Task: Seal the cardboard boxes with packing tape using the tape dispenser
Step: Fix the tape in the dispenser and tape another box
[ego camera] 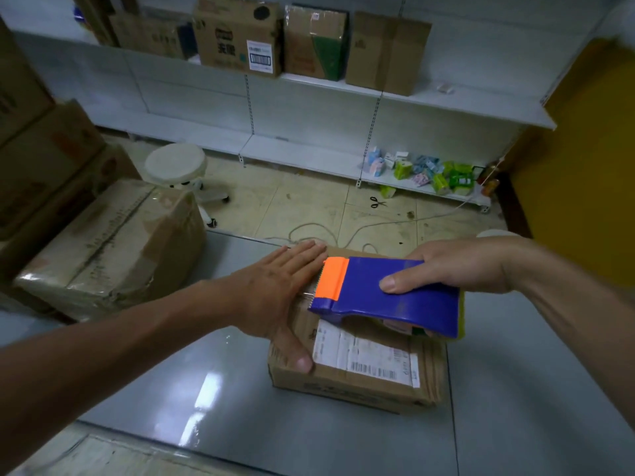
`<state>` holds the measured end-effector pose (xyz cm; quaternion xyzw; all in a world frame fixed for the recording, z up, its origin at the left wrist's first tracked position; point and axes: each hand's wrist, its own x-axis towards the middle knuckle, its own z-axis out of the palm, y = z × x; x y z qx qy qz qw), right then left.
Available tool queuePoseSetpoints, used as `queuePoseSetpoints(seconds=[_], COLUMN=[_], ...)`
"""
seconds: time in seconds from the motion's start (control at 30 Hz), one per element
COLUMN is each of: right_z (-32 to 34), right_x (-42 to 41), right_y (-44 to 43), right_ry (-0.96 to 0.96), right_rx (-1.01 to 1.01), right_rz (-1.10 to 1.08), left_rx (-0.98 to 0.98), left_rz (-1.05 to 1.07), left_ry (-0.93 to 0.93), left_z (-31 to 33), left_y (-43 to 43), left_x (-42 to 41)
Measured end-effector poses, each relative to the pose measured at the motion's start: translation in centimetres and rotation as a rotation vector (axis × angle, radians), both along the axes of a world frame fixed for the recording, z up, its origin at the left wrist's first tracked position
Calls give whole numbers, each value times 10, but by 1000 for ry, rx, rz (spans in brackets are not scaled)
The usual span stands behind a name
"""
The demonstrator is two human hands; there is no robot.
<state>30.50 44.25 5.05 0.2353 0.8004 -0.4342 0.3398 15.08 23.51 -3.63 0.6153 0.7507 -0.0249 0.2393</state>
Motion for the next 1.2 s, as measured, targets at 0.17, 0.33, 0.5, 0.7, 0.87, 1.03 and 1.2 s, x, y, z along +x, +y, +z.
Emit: queuePoseSetpoints(seconds=[0.17,0.33,0.5,0.7,0.87,1.03,1.2], right_z=[-3,13,1,17,35,39,39], right_x=[30,99,133,112,81,47,26], right_y=[26,93,100,82,52,24,-3], right_ry=[-29,-55,175,470,596,609,597], right_rx=[-29,45,-136,-301,-552,-689,-671], right_rz=[7,-161,-330,-307,-241,-161,-122], left_rx=[6,-33,-71,-64,513,389,392], left_rz=[23,81,92,254,911,932,889], left_ry=[13,-4,-16,-129,-1280,-2029,-2229], left_z=[-1,6,6,38,51,46,41], left_y=[-2,-11,8,6,22,20,-4], left_x=[2,-8,5,19,62,83,74])
